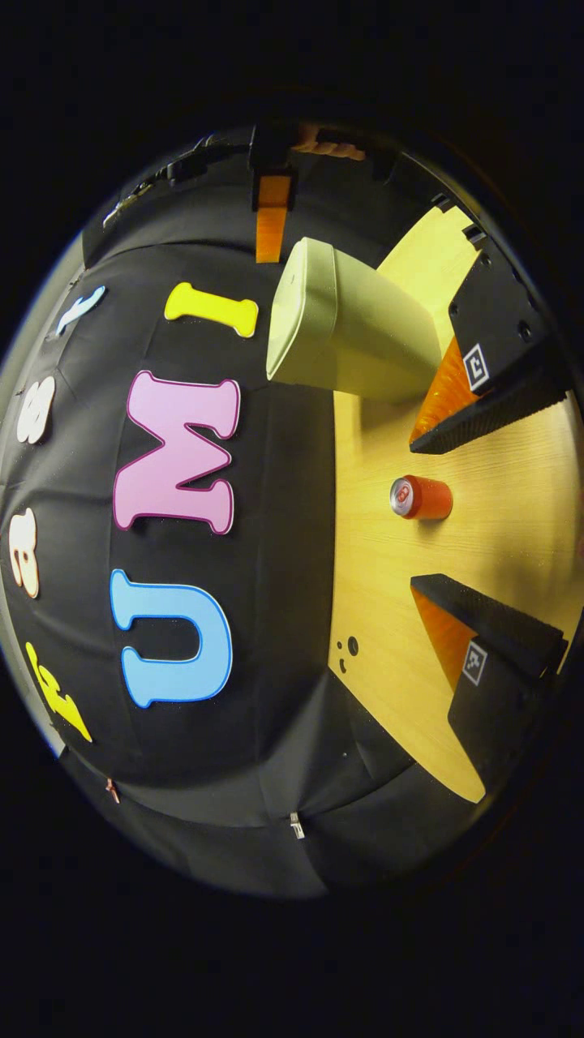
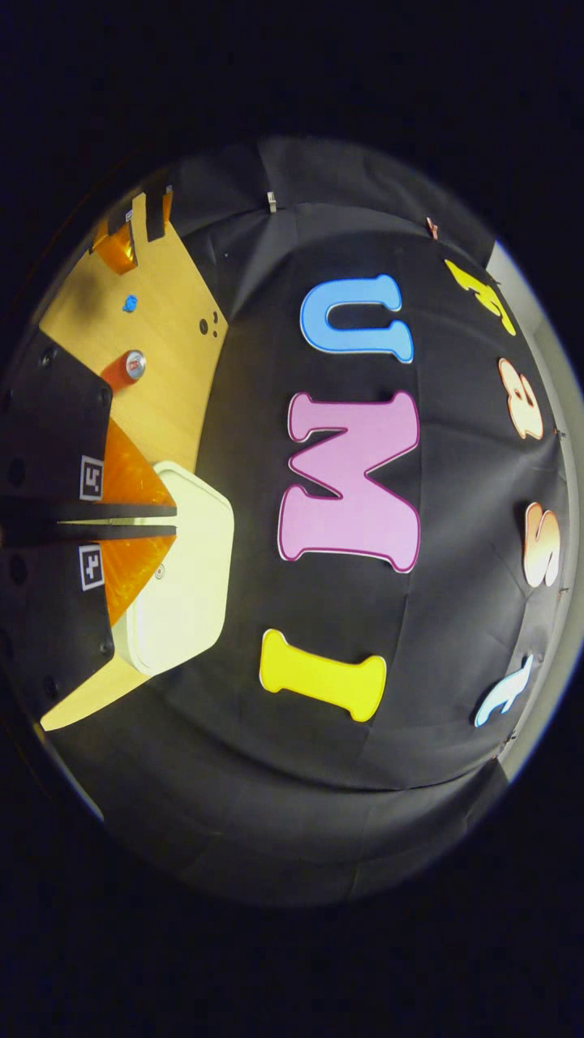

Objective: Press the lid of the desktop garbage bin to open it, pick up the crumpled paper on the desktop and throw it into the bin, then pick up the pop can on the desktop and drop it into the bin, and finally close the garbage bin lid.

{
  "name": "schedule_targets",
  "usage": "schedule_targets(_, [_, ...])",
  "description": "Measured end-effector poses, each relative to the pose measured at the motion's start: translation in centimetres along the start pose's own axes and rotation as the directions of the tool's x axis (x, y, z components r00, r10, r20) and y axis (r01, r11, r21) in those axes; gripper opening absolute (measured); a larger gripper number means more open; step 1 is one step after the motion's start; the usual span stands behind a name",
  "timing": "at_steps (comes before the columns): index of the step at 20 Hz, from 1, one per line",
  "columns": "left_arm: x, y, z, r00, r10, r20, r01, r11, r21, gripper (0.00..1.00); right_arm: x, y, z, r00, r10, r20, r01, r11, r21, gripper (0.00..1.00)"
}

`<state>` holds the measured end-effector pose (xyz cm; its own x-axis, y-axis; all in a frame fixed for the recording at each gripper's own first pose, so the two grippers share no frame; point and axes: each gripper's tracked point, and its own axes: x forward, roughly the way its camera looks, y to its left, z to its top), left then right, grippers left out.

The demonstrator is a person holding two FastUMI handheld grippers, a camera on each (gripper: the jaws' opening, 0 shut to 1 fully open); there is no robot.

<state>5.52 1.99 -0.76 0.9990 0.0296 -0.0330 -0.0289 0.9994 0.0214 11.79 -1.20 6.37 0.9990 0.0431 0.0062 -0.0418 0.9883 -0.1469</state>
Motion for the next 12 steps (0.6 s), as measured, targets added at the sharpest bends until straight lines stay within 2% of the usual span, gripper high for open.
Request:
schedule_targets(4, [-0.1, 0.6, -0.1, 1.0, 0.026, 0.002, -0.026, 1.0, 0.005, 0.95, 2.2, -1.4, -0.2, 0.999, -0.034, -0.022, 0.034, 0.999, 0.019, 0.05])
schedule_targets(12, [-0.2, 4.1, -1.1, 0.991, 0.131, -0.033, -0.132, 0.991, -0.028, 0.95, 5.1, -3.4, -2.7, 0.992, -0.082, -0.098, 0.088, 0.994, 0.064, 0.05])
